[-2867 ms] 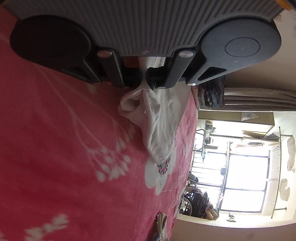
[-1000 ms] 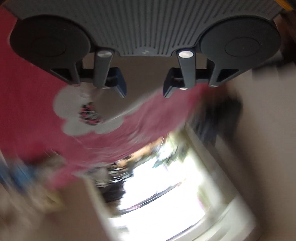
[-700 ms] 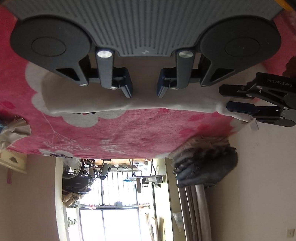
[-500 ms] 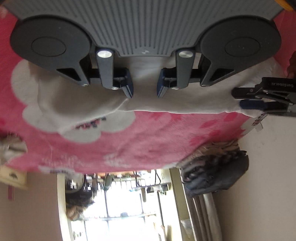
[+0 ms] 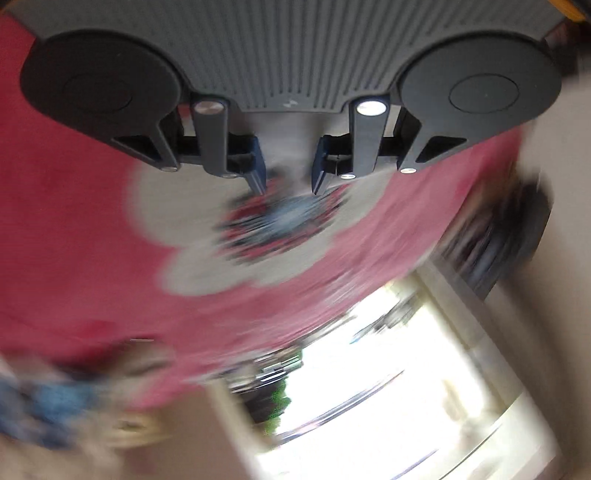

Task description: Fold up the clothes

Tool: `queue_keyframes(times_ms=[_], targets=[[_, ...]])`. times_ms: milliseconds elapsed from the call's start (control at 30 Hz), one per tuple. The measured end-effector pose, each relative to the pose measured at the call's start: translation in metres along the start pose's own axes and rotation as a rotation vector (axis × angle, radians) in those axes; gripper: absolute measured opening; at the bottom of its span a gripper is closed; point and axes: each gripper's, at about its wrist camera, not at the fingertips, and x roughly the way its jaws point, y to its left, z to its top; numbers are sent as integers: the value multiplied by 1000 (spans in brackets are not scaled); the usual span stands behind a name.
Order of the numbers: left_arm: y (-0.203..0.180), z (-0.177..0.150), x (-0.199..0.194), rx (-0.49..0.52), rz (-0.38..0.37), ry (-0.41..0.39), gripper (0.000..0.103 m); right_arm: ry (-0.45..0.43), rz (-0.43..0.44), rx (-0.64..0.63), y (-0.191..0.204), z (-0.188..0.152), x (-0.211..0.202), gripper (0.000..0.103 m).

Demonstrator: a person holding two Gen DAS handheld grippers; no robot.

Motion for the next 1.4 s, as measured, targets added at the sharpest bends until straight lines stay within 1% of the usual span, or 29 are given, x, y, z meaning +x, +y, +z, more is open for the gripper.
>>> queue_keyframes(times_ms=[33,133,167,267,333,400,433,467,533,567,600,667,767,867,967,1033,1100,1133,1200,1267,1333,1400], targets=[[0,0,0,1,1,0,54,-12,-15,48,-8,2,-4,26],[1,1,1,-8,-2,-2,54,-41,-33,51,-8,6,-21,26],[1,1,1,-9,-1,-4,54,-57,-25,29,-2,8,-32,26],[1,1,1,-13,2,-10,55,-95,38,-69,22,14,-66,26],[1,1,1,-18,7,-14,55,-78,95,-145,41,12,-79,26],[0,0,0,-24,12,-19,55,-27,155,-198,51,4,-86,26],[0,0,0,-26,19,-21,55,4,161,-211,53,-2,-85,25],[1,1,-1,-31,29,-24,55,36,139,-211,50,-9,-81,25],[2,2,-3,-43,54,-30,55,108,46,-164,31,-24,-68,24],[4,3,-5,-54,67,-31,56,126,-9,-150,23,-29,-63,22],[7,4,-10,-67,79,-34,56,123,-34,-133,17,-31,-63,19],[12,6,-23,-89,98,-52,56,62,-14,-91,16,-23,-74,20],[13,6,-46,-93,108,-78,56,-27,2,-167,33,-6,-92,20],[9,7,-61,-78,90,-99,56,-74,45,-212,47,0,-100,20],[5,12,-56,-71,72,-93,57,-52,89,-245,62,-5,-95,20],[8,13,-42,-110,102,-48,57,-14,108,-260,69,-13,-84,20],[21,9,-29,-193,145,10,56,24,121,-257,70,-20,-72,20],[27,5,-25,-220,159,29,56,40,115,-251,70,-26,-71,20],[37,-4,-22,-255,194,50,56,87,74,-246,65,-37,-62,20],[44,-9,-27,-265,190,41,56,137,9,-231,54,-46,-52,19],[47,-9,-34,-254,204,26,57,140,13,-183,47,-47,-51,17],[49,-7,-41,-242,223,2,57,124,23,-149,48,-43,-54,19]])
